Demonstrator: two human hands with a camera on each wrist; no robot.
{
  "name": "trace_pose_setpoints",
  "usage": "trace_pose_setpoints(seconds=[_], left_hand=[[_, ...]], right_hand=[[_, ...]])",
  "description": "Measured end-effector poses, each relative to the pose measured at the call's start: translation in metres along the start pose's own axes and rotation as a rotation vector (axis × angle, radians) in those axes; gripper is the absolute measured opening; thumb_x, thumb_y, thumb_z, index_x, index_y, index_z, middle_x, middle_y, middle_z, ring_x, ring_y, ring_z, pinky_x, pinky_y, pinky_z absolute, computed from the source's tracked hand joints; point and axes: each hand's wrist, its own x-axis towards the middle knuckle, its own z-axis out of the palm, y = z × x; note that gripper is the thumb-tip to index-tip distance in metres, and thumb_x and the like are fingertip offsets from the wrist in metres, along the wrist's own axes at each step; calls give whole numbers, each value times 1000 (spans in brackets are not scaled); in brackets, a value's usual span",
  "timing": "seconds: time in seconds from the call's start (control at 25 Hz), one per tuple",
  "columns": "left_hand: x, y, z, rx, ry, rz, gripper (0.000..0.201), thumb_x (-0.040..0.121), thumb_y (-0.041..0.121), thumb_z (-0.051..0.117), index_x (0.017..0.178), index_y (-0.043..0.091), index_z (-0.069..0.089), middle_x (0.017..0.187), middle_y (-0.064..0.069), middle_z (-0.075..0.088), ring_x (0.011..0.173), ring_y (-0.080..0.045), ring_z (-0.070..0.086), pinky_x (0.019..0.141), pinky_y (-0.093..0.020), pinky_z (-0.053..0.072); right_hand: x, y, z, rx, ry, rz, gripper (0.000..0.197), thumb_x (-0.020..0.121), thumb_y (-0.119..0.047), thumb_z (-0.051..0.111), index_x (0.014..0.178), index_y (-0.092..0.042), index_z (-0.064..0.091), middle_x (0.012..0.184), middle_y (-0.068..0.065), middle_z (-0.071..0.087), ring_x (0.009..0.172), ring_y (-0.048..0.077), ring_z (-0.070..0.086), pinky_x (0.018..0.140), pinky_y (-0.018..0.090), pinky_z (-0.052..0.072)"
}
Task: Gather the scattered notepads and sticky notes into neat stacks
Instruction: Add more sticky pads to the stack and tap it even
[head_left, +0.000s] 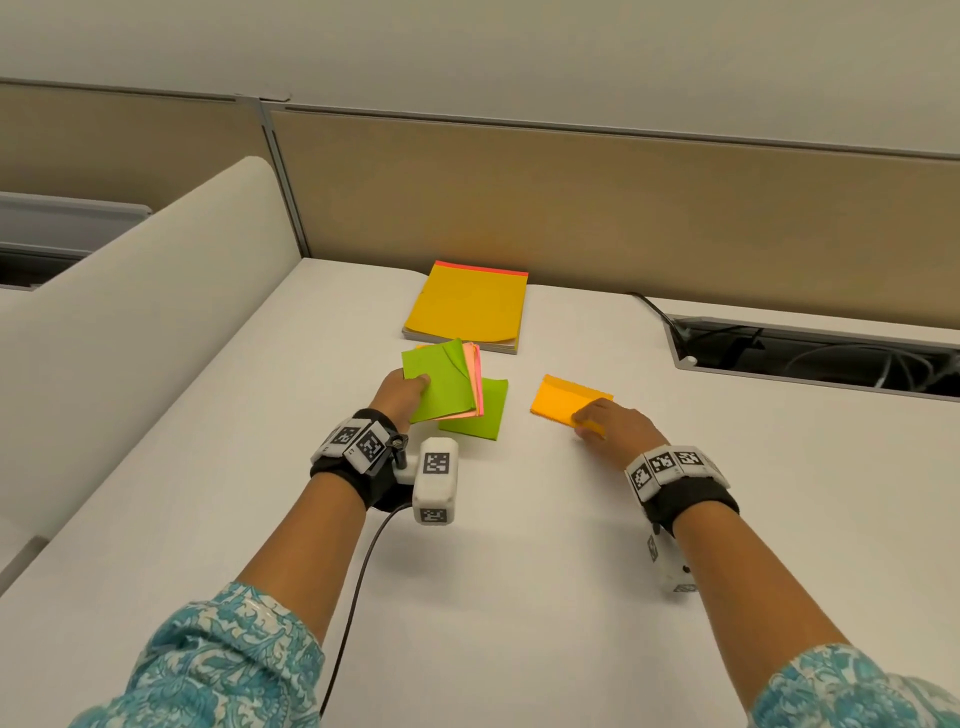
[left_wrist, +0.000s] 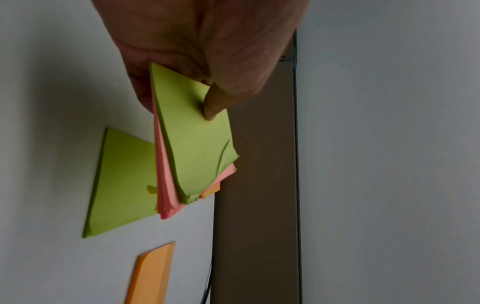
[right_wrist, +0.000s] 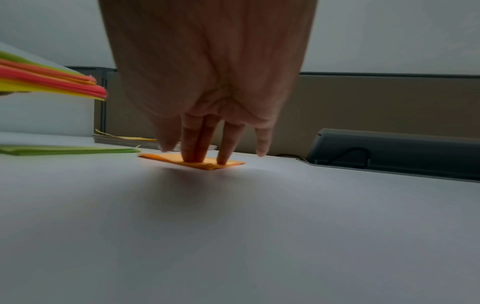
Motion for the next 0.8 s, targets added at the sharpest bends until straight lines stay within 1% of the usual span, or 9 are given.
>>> trace_pose_setpoints(seconds=[0.12, 0.16, 0.24, 0.32, 0.36, 0.44, 0.52, 0.68, 0.8], left_hand=[[-12, 2, 2, 2, -17, 7, 39, 98, 9, 40, 134, -6, 43, 140, -26, 47, 127, -40, 47, 111, -51, 35], [-16, 3, 3, 2, -25, 13, 39, 98, 9, 40, 134, -6, 43, 140, -26, 47, 127, -40, 47, 111, -51, 35], [-24, 4, 4, -1, -38, 21, 39, 98, 9, 39, 134, -7, 43, 140, -26, 46, 121, -35, 50, 111, -51, 35], [-32, 5, 6, 1, -48, 30, 39, 98, 9, 39, 134, -6, 42, 140, -25, 46, 117, -32, 51, 111, -50, 35], [-36, 6, 8, 3, -55, 33, 39, 98, 9, 39, 134, -6, 42, 141, -25, 46, 121, -34, 50, 111, -50, 35], [-43, 7, 12, 7, -63, 31, 39, 98, 9, 39, 135, -6, 41, 141, -24, 46, 128, -38, 46, 111, -49, 35], [-50, 8, 14, 6, -75, 22, 40, 98, 8, 39, 135, -6, 41, 142, -24, 45, 129, -39, 45, 111, -50, 35], [-62, 6, 19, -23, -104, 0, 40, 98, 4, 37, 135, -9, 39, 142, -27, 43, 130, -39, 44, 111, -48, 35], [-74, 0, 21, -32, -134, -9, 40, 98, 2, 34, 137, -9, 35, 142, -26, 43, 128, -38, 45, 108, -47, 35]], right_hand=[[-35, 8, 0, 172, 23, -35, 32, 91, -35, 49, 109, -16, 67, 124, 4, 62, 113, 23, 56, 89, 25, 38], [-46, 9, -2, 215, 8, -25, 34, 89, -39, 52, 104, -15, 70, 118, 4, 66, 110, 22, 58, 87, 24, 38], [-60, 6, -8, 261, -26, 44, 38, 85, -45, 56, 98, -14, 73, 114, 6, 69, 110, 22, 59, 91, 28, 40], [-66, 1, -9, 303, 39, 147, 44, 81, -46, 61, 108, -13, 69, 124, 9, 63, 116, 24, 55, 98, 32, 40], [-69, -2, -7, 293, 74, 207, 53, 77, -47, 64, 117, -13, 62, 130, 11, 56, 121, 26, 51, 102, 34, 38], [-71, -13, 1, 132, 15, 311, 78, 70, -55, 67, 132, -13, 45, 137, 13, 43, 127, 30, 41, 106, 39, 36], [-71, -22, 12, 4, -44, 375, 91, 64, -59, 69, 135, -13, 36, 137, 14, 38, 128, 32, 37, 104, 42, 37], [-69, -27, 20, 134, 7, 520, 92, 63, -54, 73, 134, -13, 34, 136, 16, 40, 129, 33, 37, 104, 44, 37], [-74, -26, 19, 279, 76, 552, 75, 72, -40, 73, 131, -9, 38, 135, 18, 41, 126, 34, 41, 102, 41, 39]])
